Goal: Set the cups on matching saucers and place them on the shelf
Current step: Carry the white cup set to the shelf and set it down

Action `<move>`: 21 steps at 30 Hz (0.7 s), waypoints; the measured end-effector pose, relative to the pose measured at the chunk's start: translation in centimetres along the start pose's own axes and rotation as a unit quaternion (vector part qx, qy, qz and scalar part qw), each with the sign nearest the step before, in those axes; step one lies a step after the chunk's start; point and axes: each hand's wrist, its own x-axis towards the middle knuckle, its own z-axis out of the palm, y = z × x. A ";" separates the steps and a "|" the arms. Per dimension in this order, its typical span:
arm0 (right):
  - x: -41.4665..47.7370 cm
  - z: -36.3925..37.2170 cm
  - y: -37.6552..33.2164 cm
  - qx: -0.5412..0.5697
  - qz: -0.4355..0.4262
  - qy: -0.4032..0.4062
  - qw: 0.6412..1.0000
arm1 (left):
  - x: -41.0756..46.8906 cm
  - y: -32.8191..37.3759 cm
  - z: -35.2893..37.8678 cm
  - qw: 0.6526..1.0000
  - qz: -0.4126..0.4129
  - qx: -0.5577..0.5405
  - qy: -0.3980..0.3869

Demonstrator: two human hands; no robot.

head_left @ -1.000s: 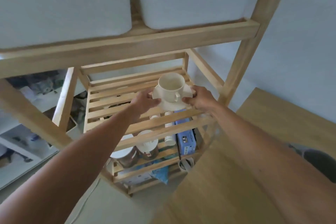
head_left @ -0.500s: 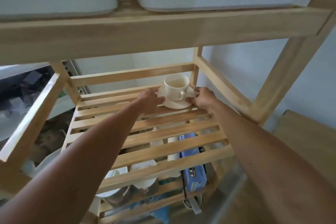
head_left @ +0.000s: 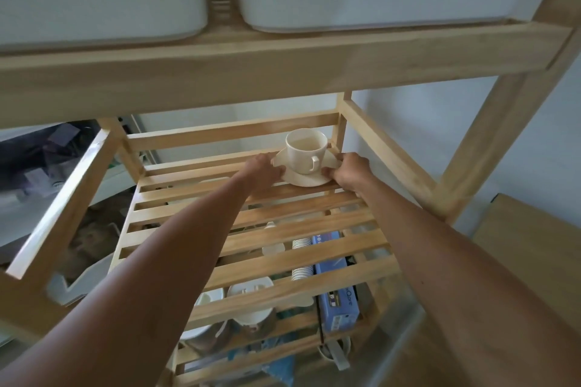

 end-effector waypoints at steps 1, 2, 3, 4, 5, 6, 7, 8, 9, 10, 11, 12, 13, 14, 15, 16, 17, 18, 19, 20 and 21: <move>-0.4 0.0 0.1 0.000 -0.005 0.002 1.000 | -0.5 0.0 -0.1 1.000 -0.009 -0.011 0.001; -1.0 -0.1 0.3 0.001 -0.010 -0.001 1.000 | -1.1 -0.2 -0.1 1.000 -0.020 -0.021 -0.002; -1.6 -0.3 0.5 0.005 -0.015 -0.009 1.000 | -1.8 -0.4 -0.4 0.999 -0.034 -0.027 -0.006; -2.5 -0.5 0.6 0.009 -0.018 -0.018 1.000 | -2.7 -0.5 -0.6 0.998 -0.049 -0.033 -0.013; -3.3 -0.7 0.8 0.015 -0.020 -0.026 0.999 | -3.7 -0.6 -0.9 0.997 -0.059 -0.042 -0.020; -4.4 -1.1 1.0 0.016 -0.022 -0.036 0.999 | -4.9 -0.7 -1.2 0.997 -0.058 -0.053 -0.022; -5.6 -1.6 1.1 0.009 -0.028 -0.044 0.999 | -6.3 -0.7 -1.6 0.997 -0.052 -0.059 -0.021; -6.8 -2.1 1.2 0.000 -0.032 -0.053 0.998 | -7.7 -0.7 -1.9 0.997 -0.043 -0.059 -0.018; -8.2 -2.6 1.2 -0.008 -0.031 -0.063 0.998 | -9.2 -0.6 -2.1 0.998 -0.031 -0.057 -0.014; -9.4 -3.2 1.2 -0.014 -0.033 -0.071 0.997 | -10.4 -0.6 -2.3 0.998 -0.018 -0.057 -0.007; -10.9 -3.9 1.1 -0.022 -0.038 -0.079 0.996 | -11.9 -0.3 -2.8 0.998 -0.008 -0.057 -0.003; -12.5 -4.7 1.0 -0.034 -0.047 -0.086 0.995 | -13.2 -0.1 -3.2 0.998 -0.003 -0.062 -0.001; -14.2 -5.5 0.9 -0.047 -0.058 -0.091 0.993 | -14.7 0.4 -3.8 0.998 -0.001 -0.067 0.000; -15.9 -6.3 0.8 -0.059 -0.068 -0.096 0.991 | -16.1 0.9 -4.4 0.996 -0.002 -0.085 0.002; -17.4 -7.0 0.8 -0.064 -0.075 -0.099 0.990 | -17.5 1.4 -4.9 0.994 -0.004 -0.105 0.005; -19.4 -8.0 0.8 -0.065 -0.081 -0.101 0.989 | -19.1 2.1 -5.3 0.992 0.000 -0.123 0.010; -21.3 -9.0 0.7 -0.060 -0.089 -0.102 0.989 | -21.0 3.0 -5.8 0.991 0.008 -0.130 0.018; -23.2 -10.0 0.6 -0.053 -0.094 -0.102 0.989 | -22.7 3.8 -6.3 0.991 0.017 -0.131 0.028; -25.1 -11.0 0.6 -0.045 -0.101 -0.100 0.989 | -24.6 4.7 -6.7 0.990 0.029 -0.133 0.038; -26.6 -11.9 0.5 -0.042 -0.114 -0.097 0.988 | -26.1 5.3 -7.0 0.988 0.039 -0.146 0.042; -28.8 -13.1 0.6 -0.039 -0.124 -0.093 0.987 | -28.3 6.3 -7.5 0.985 0.050 -0.160 0.035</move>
